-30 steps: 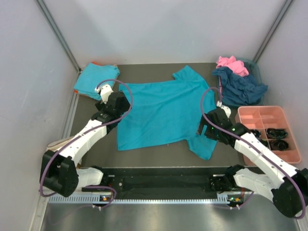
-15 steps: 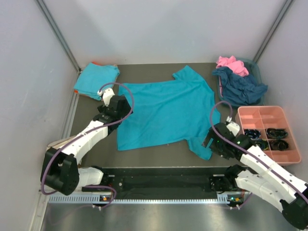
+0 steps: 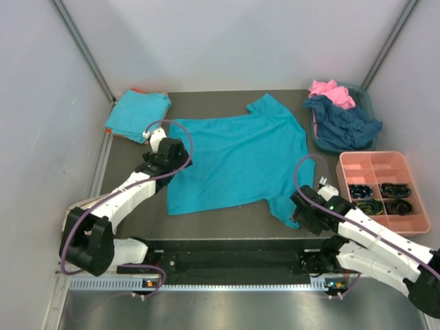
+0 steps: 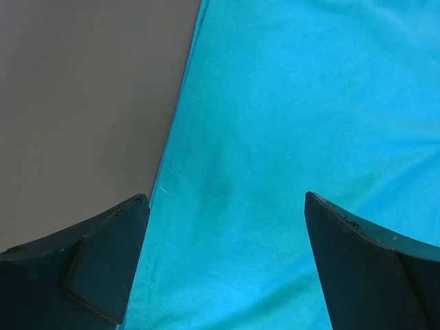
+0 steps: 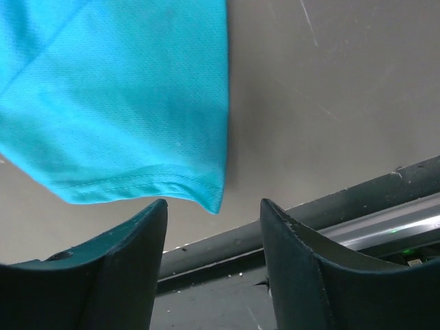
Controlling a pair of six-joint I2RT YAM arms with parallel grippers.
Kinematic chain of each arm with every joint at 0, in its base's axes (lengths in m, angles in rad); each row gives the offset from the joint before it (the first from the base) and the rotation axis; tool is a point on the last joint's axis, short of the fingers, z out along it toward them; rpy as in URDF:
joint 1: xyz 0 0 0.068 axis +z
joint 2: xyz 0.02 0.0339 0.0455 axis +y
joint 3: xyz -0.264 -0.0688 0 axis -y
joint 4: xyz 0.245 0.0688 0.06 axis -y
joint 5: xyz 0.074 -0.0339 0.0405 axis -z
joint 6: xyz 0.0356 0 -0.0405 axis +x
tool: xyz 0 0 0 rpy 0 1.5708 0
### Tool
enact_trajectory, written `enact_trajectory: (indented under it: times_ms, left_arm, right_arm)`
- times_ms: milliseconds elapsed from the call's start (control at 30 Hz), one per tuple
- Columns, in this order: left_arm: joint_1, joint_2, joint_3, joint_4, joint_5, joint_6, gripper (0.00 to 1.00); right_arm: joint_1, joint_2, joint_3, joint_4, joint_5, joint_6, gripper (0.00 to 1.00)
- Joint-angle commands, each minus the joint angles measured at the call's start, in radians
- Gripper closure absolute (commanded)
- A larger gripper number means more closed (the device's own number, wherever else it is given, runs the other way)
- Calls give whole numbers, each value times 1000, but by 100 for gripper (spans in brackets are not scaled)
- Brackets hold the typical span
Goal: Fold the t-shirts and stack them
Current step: Flatten the tshirt out
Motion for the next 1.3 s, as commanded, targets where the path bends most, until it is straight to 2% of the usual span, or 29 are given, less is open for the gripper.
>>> enact_trajectory:
  times_ms: [0, 200, 300, 400, 667, 900, 1000, 1133, 1267]
  left_arm:
    - [3, 10, -9, 54, 17, -4, 1]
    - [3, 24, -7, 56, 25, -5, 1]
    - [3, 27, -9, 54, 23, -5, 1]
    - [3, 23, -12, 51, 25, -7, 1]
    - [3, 29, -9, 53, 28, -8, 1]
    - [3, 23, -12, 38, 22, -11, 1]
    - [3, 14, -24, 30, 15, -17, 1]
    - [3, -2, -21, -22, -23, -43, 1]
    - [1, -46, -47, -192, -18, -178, 1]
  right_arm:
    - [19, 19, -15, 40, 7, 30, 44]
    - [26, 41, -24, 62, -5, 25, 49]
    - [26, 41, -33, 73, -17, 22, 59]
    - [29, 42, -43, 83, -25, 22, 63]
    - [39, 44, -58, 91, -34, 30, 64]
    - [39, 50, -78, 123, -52, 27, 83]
    - [41, 48, -69, 119, -48, 13, 100]
    - [39, 44, -53, 105, -31, -2, 100]
    - [41, 31, -49, 108, -20, -27, 100]
